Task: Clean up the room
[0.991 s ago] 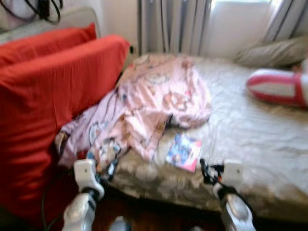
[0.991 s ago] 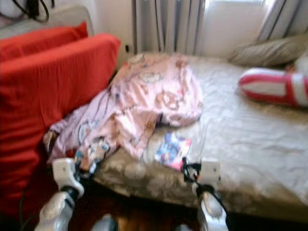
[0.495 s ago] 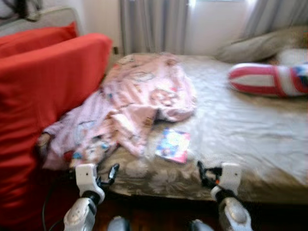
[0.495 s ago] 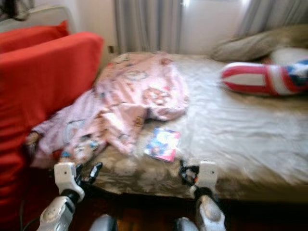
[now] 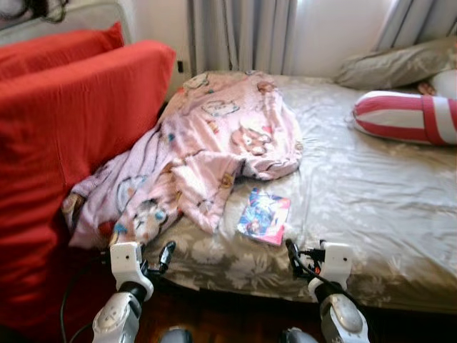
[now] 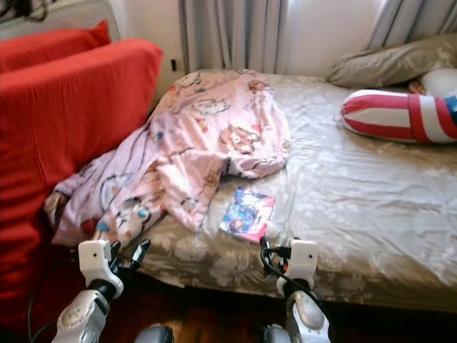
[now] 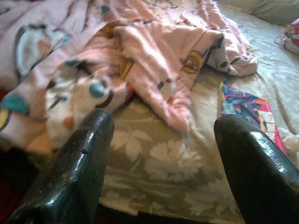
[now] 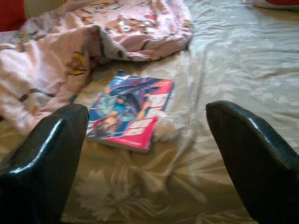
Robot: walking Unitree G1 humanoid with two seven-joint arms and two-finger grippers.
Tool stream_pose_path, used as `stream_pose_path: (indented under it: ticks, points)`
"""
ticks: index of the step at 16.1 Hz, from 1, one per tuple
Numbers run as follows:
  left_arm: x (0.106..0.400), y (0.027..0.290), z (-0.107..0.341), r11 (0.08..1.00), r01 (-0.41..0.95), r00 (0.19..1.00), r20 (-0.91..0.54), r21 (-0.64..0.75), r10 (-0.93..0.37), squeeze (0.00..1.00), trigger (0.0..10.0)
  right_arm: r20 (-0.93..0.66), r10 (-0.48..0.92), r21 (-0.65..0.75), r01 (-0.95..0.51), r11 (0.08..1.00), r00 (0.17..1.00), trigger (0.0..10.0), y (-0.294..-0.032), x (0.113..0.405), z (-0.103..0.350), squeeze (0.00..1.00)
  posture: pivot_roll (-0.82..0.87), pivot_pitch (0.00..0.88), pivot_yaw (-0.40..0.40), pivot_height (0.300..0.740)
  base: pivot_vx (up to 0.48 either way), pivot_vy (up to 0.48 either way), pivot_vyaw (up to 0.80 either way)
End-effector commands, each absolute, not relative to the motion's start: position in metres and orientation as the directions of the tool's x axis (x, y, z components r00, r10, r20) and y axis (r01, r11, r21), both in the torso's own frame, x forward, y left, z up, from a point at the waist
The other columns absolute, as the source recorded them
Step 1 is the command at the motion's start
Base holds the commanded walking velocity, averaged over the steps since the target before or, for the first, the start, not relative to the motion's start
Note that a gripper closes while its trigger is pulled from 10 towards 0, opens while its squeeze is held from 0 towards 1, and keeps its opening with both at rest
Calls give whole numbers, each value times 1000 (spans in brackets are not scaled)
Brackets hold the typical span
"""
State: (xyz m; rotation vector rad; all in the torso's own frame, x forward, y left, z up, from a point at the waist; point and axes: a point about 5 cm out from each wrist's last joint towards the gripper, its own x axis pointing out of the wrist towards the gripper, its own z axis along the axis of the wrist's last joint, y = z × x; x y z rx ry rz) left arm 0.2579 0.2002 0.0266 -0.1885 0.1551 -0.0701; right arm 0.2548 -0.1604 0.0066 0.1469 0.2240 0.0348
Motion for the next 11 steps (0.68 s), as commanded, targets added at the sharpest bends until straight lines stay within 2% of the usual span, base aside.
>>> stream_pose_path:
  ticks: [1, 2, 6, 11]
  points:
    - [260, 198, 28, 978, 73, 985, -139, -195, -102, 0, 10000, -201, 52, 136, -24, 990, 978, 10000, -161, 258, 10, 0, 1, 0, -25, 633, 337, 0, 600]
    - [260, 198, 28, 978, 75, 985, -138, -196, -103, 0, 10000, -200, 54, 137, -27, 990, 978, 10000, -161, 258, 10, 0, 2, 0, -25, 633, 345, 0, 800]
    - [260, 199, 29, 979, 73, 986, -136, -190, -100, 0, 10000, -209, 66, 143, -36, 989, 976, 10000, -160, 257, 8, 0, 7, 0, -26, 633, 346, 0, 0]
    - [261, 199, 30, 978, 74, 986, -134, -195, -101, 0, 10000, -218, 6, 125, 22, 992, 976, 10000, -170, 263, 10, 0, 11, 0, -19, 633, 352, 0, 0]
